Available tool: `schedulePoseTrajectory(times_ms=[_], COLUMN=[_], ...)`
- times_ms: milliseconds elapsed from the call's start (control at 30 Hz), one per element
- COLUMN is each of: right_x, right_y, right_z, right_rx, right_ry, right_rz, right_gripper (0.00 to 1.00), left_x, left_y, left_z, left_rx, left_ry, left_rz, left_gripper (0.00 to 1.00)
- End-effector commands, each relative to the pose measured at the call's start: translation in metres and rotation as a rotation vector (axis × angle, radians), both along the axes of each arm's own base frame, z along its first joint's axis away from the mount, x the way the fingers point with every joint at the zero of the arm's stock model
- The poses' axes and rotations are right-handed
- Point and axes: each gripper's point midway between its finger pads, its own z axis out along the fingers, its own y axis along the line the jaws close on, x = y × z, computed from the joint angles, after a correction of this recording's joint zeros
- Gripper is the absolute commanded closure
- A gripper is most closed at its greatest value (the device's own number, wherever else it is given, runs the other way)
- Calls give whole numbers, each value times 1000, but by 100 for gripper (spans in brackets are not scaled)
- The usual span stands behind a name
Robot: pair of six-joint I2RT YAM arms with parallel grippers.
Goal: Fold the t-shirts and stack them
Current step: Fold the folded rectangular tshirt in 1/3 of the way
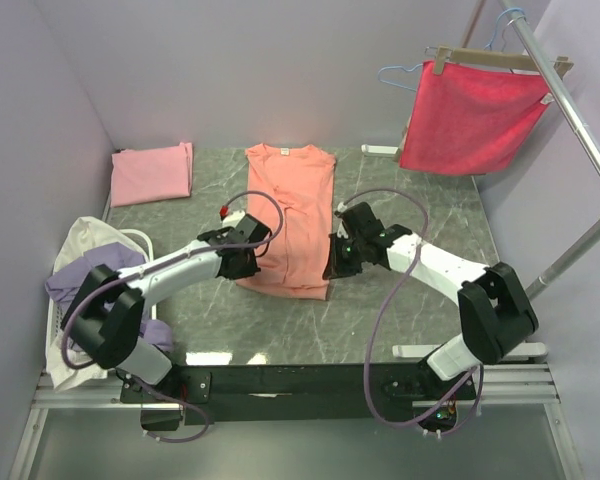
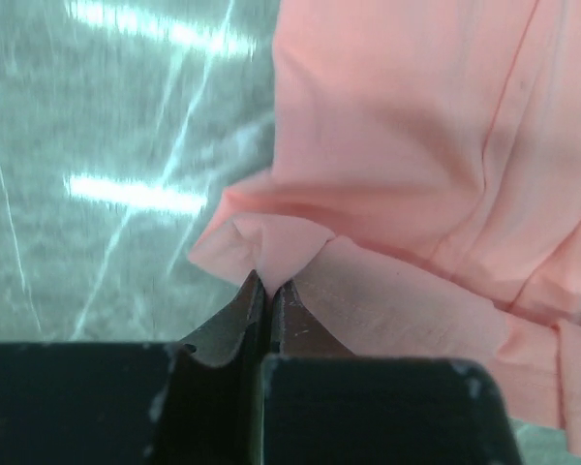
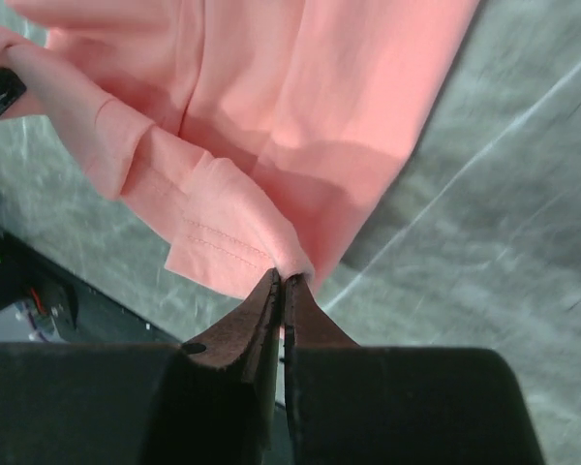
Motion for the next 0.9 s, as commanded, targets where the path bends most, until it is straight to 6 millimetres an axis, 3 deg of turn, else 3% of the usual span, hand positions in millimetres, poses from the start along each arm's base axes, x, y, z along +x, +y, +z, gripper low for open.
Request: schedulePoseTrajectory(times_ms=[0,300,500,733,833,867], right_x=[38,91,124,161,182,190], right_y=[0,-8,-4,-4,-6,-6], right_z=[18,42,31,13,10,9], right_rx=[3,10,1,-13,-20,-15], right_ry=[-73,-121,-113,-117,-141,-151], right_rz=[-9,-23,-17,-47,-72,-76], right_gripper=[94,91,90,92,94,93], left_x=[43,99,127,149,157,159], left_y=[-5,-6,-4,-11,-12,-13], left_z=[17,45,40,20,18,18], left_rx=[4,-15,-28,-38,-41,-42], left_ry=[-73,-143,-154,-129,-142,-146], left_rz=[-44,-50,-38,-45,-50,-55], left_gripper=[98,92,92,94,88,80])
